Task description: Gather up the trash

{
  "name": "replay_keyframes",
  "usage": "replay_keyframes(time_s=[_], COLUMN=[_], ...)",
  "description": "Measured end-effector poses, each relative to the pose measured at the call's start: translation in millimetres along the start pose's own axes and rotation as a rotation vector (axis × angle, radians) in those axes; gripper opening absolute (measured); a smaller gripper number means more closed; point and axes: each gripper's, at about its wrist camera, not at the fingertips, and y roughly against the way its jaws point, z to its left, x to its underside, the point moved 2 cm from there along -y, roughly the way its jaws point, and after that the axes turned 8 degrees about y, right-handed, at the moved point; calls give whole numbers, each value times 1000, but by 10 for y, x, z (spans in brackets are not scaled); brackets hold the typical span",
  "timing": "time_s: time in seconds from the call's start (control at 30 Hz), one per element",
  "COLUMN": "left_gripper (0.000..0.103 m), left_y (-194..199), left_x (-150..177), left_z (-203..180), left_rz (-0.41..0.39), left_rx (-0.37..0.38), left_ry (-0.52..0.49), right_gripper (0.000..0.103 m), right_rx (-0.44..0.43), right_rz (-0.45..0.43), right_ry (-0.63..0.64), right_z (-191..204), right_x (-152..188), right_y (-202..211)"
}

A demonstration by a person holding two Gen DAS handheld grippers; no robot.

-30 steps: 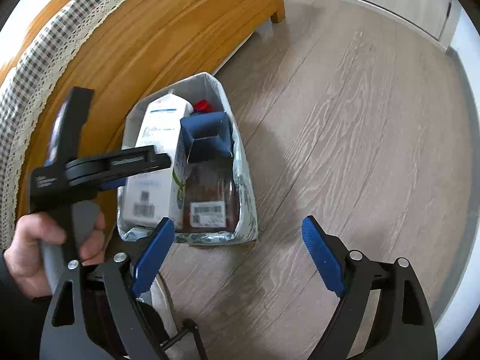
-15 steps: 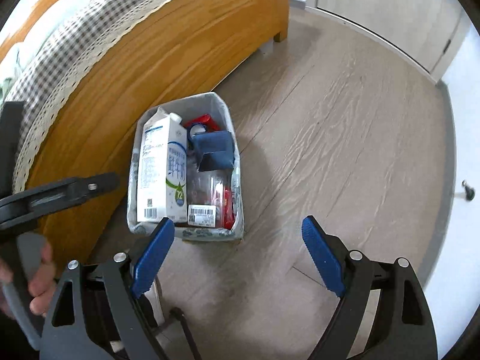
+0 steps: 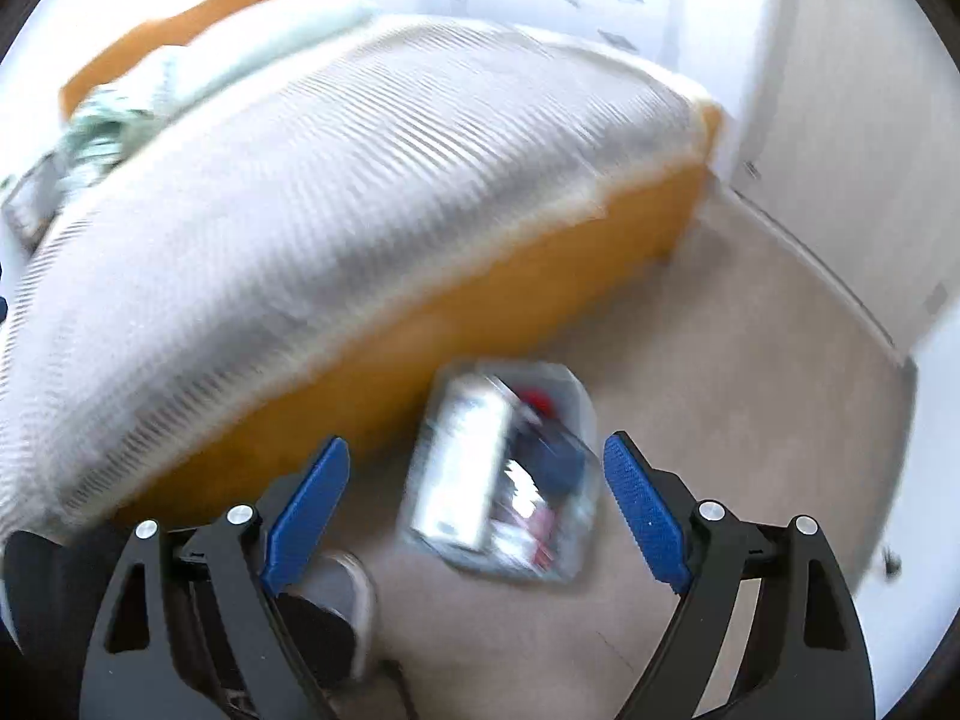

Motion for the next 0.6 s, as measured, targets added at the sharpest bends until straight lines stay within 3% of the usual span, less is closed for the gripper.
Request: replay_keyframes(time_s=[0.17,0.3,0.43,0.6], left_gripper=[93,93,96,96], left_y=[711,1115,1387,1367], left_x=[-726,-1132,-1541,-2002], left_z=[1181,1912,2473,3012], left_rz=[-165,-211,-252,-270], left_rx=[-229,-342,-395,-421], left_ry=[67,139,175,202], right_gripper=[83,83,83,83], right_rx=[-129,-257,-314,-396], right_rz=[-109,-184,-200,-203], right_ry=[174,274,299,293], right_z=[1071,1942,2560,3194], right_x=[-773,-1379,-1965,-2652], right_y=[192,306,272,16])
